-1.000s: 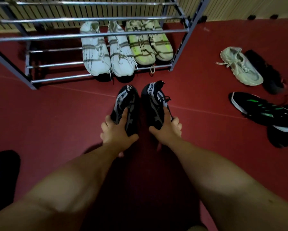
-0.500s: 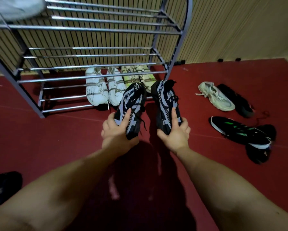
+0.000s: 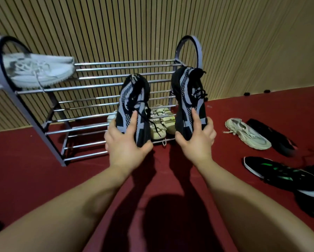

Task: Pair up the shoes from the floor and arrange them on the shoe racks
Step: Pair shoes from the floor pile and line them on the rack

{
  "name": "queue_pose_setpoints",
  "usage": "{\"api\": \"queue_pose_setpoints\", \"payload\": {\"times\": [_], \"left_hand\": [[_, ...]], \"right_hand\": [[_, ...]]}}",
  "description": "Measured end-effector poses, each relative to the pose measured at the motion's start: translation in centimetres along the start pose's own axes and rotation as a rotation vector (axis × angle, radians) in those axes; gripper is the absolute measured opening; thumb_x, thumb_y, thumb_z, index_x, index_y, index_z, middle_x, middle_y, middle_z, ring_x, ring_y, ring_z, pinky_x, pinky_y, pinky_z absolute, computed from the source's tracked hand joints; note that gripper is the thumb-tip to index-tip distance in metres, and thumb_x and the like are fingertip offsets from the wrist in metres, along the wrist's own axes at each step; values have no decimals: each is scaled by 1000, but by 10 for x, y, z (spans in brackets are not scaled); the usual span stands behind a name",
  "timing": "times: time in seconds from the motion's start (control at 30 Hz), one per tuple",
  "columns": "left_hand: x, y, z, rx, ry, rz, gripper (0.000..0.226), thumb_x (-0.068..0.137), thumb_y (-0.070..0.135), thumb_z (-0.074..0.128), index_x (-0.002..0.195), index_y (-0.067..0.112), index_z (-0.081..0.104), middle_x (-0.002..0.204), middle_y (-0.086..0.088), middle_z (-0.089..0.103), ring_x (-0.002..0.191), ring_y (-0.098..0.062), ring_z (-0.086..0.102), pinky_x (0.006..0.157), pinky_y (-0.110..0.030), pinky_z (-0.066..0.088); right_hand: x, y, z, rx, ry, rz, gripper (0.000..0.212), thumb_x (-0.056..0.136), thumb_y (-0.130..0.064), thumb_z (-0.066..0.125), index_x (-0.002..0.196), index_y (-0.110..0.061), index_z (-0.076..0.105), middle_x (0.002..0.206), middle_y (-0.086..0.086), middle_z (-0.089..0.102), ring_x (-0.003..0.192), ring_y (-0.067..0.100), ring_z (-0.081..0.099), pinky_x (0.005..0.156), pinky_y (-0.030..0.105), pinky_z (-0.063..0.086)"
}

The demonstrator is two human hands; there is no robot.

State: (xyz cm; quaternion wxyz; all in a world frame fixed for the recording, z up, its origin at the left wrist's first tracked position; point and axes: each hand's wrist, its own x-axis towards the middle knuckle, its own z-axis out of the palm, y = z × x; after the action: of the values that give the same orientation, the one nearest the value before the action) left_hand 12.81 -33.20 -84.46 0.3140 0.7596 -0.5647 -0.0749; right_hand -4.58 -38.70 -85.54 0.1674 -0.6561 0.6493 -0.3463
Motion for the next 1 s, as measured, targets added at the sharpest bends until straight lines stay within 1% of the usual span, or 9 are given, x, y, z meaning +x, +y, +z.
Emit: {"api": "queue_pose_setpoints", "payload": {"times": [0.33,0.47,0.57,0.6,0.63,0.77,0.87,0.93,1.0], "left_hand": [[106,56,-29,21,62,-23,85,80,54,60,146,49,6,154,-18,2,139,-39,8,112,-51,18],[166,82,-26,-20,-28,-127,87,79,60,57,147,46,4,152,-20,7,137,-42,16,112,-52,23],[195,72,-17,-174,-258,-162,123,40,86,63,145,45,12,150,-17,25,130,-41,37,107,-52,35],[199,67,-14,-189,-312,-134,136,26,90,64,144,45,14,150,-15,27,130,-40,39,107,-52,35],[197,63,-14,-175,-342,-109,138,26,88,66,146,44,13,153,-15,22,133,-40,34,109,-52,31],[190,44,-26,-116,-418,53,114,58,62,73,148,43,5,158,-7,-7,144,-35,10,116,-45,13],[191,28,-39,-186,-503,153,108,58,53,74,148,40,17,157,-2,9,140,-27,25,117,-40,19],[191,26,-47,-219,-528,184,99,62,50,71,147,38,22,156,1,19,136,-20,31,115,-35,22],[193,26,-47,-144,-502,218,90,67,54,65,146,39,25,157,2,15,141,-22,24,116,-37,16]], "right_hand": [[103,-59,-26,-170,5,-107,77,85,-47,58,147,-45,12,157,9,-3,138,39,12,112,49,18],[154,-83,-24,-305,-16,-107,76,85,-49,59,148,-41,16,158,8,-1,139,39,17,112,49,23],[177,-86,-11,-394,-104,-118,70,85,-49,60,145,-31,28,156,9,10,136,38,27,108,50,34],[182,-84,-5,-409,-119,-121,69,85,-50,59,144,-30,30,155,9,15,135,38,29,106,51,36],[184,-80,-2,-423,-125,-124,68,85,-51,58,144,-30,31,154,9,19,136,37,29,105,50,37],[183,-71,-7,-452,-104,-203,67,87,-56,52,146,-35,28,158,3,14,142,32,17,111,52,29],[183,-74,-18,-464,-224,-235,72,87,-56,53,148,-36,22,159,2,4,145,29,3,116,53,17],[182,-72,-29,-377,-341,-208,73,88,-46,58,149,-34,20,158,3,7,145,29,6,117,48,17],[181,-67,-35,-270,-382,-201,70,89,-35,61,149,-31,23,156,3,16,143,27,16,117,41,21]]}}
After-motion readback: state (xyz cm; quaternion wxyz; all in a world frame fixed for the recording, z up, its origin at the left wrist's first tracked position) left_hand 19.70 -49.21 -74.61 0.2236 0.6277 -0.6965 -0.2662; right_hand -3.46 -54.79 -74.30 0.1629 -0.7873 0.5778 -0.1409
